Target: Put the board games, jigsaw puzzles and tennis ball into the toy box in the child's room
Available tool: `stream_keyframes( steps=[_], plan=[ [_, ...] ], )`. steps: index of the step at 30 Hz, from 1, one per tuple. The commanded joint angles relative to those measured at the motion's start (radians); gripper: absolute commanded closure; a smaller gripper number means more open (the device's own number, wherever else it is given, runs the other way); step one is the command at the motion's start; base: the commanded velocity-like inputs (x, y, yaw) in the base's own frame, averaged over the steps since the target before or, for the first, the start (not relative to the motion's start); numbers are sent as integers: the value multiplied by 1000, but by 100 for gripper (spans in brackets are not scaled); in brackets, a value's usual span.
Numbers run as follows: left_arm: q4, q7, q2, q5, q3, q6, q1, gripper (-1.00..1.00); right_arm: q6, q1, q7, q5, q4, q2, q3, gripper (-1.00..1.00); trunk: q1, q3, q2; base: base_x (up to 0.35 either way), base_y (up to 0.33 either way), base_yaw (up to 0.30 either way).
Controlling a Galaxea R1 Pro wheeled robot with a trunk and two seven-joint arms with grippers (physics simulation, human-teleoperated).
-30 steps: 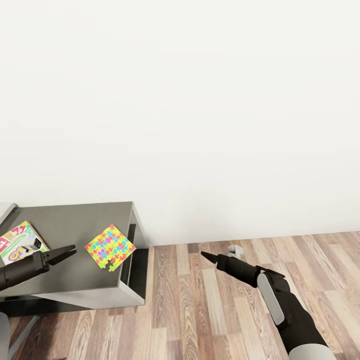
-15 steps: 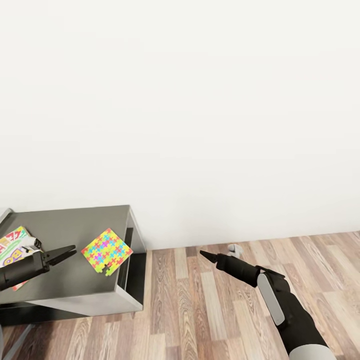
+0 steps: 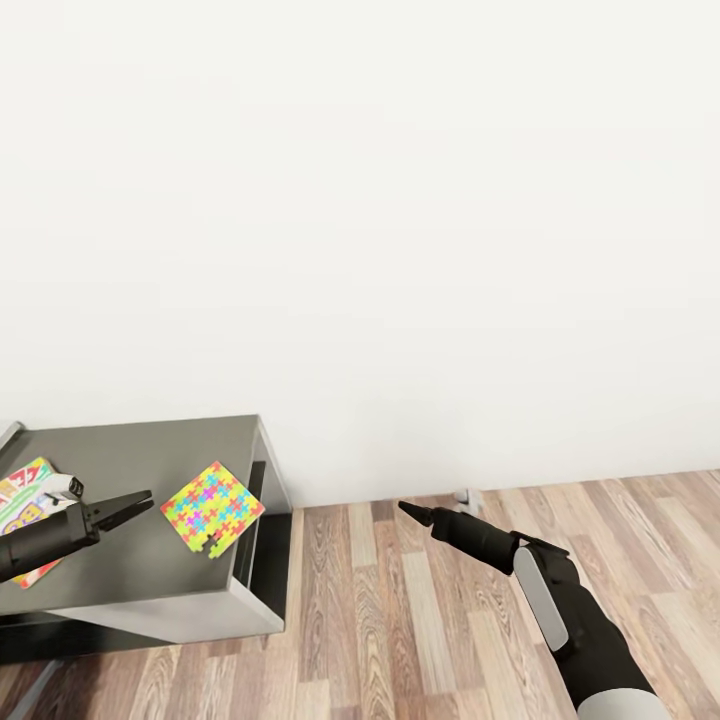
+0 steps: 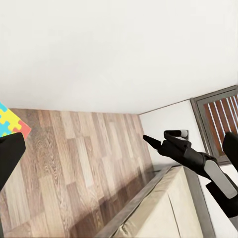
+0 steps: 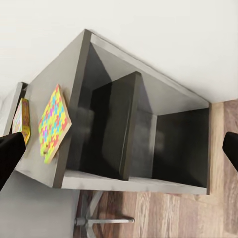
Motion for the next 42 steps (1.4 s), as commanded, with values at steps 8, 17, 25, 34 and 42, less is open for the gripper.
stream_keyframes(
  steps=[8, 17, 25, 34, 42],
  plan=[
    [-1, -4, 1, -1, 0, 10, -1, -100, 7, -1, 1, -5, 0, 1, 1, -100, 20, -4, -36, 0, 0, 0],
    [-1, -4, 2, -1, 1, 10, -1, -100, 7, -1, 1, -5, 0, 2, 3, -100, 20, 11, -36, 0, 0, 0],
    [-2, -4, 2, 0, 0, 10, -1, -100, 7, 0, 1, -5, 0, 7, 3, -100, 20, 25, -36, 0, 0, 0],
    [-3, -4, 1, 0, 0, 10, 1, -100, 7, 1, 1, -5, -1, 7, 3, -100, 20, 39, -36, 0, 0, 0],
    [-5, -4, 1, 0, 0, 9, 1, -100, 7, 1, 1, -5, 0, 7, 3, -100, 20, 53, -36, 0, 0, 0]
  ],
)
